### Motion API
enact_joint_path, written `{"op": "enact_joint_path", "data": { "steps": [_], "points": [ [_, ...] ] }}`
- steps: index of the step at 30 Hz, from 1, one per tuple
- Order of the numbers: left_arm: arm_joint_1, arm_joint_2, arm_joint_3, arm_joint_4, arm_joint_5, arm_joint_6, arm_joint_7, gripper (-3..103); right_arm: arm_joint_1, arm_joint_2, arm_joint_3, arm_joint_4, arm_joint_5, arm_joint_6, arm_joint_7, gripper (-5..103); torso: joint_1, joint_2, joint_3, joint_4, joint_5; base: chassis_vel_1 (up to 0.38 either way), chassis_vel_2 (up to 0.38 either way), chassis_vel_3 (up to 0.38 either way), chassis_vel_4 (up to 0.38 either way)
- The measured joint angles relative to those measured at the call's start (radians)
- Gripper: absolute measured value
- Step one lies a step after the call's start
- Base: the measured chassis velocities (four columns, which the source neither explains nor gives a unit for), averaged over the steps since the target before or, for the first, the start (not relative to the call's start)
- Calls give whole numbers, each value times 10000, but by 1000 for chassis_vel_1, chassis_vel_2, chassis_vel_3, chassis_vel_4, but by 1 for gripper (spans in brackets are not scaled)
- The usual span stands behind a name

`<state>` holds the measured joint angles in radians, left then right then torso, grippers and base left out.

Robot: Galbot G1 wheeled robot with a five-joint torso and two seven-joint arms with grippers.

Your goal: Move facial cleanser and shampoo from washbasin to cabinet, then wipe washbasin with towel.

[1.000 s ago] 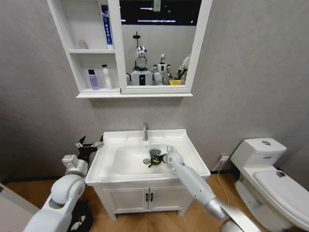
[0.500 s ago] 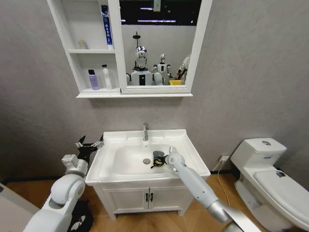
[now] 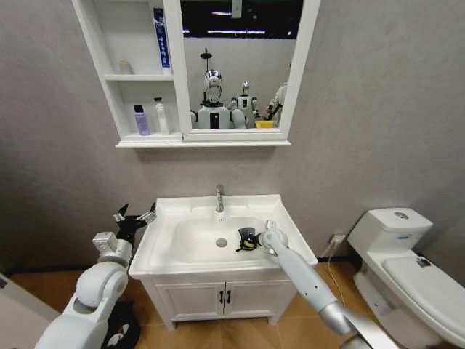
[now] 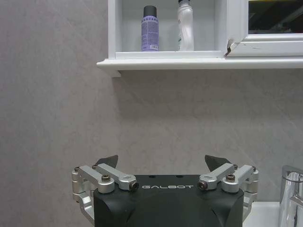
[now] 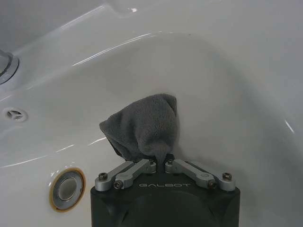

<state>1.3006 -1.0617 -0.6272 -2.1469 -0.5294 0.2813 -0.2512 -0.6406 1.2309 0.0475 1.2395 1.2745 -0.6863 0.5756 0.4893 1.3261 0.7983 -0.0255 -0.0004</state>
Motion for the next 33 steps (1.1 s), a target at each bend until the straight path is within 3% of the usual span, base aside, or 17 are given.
{"op": "enact_joint_path", "data": {
  "steps": [22, 33],
  "points": [
    [207, 109, -235, -277, 61, 7, -209, 100, 787, 1387, -538, -2243, -978, -20, -2072, 3, -2, 3, -3, -2, 0, 0, 0, 0, 0],
    [251, 93, -242, -342, 33, 39, -272, 100, 798, 1601, -720, -2382, -1205, 118, -2855, 3, 5, -6, 6, 1, 4, 0, 0, 0, 0]
  ]
}}
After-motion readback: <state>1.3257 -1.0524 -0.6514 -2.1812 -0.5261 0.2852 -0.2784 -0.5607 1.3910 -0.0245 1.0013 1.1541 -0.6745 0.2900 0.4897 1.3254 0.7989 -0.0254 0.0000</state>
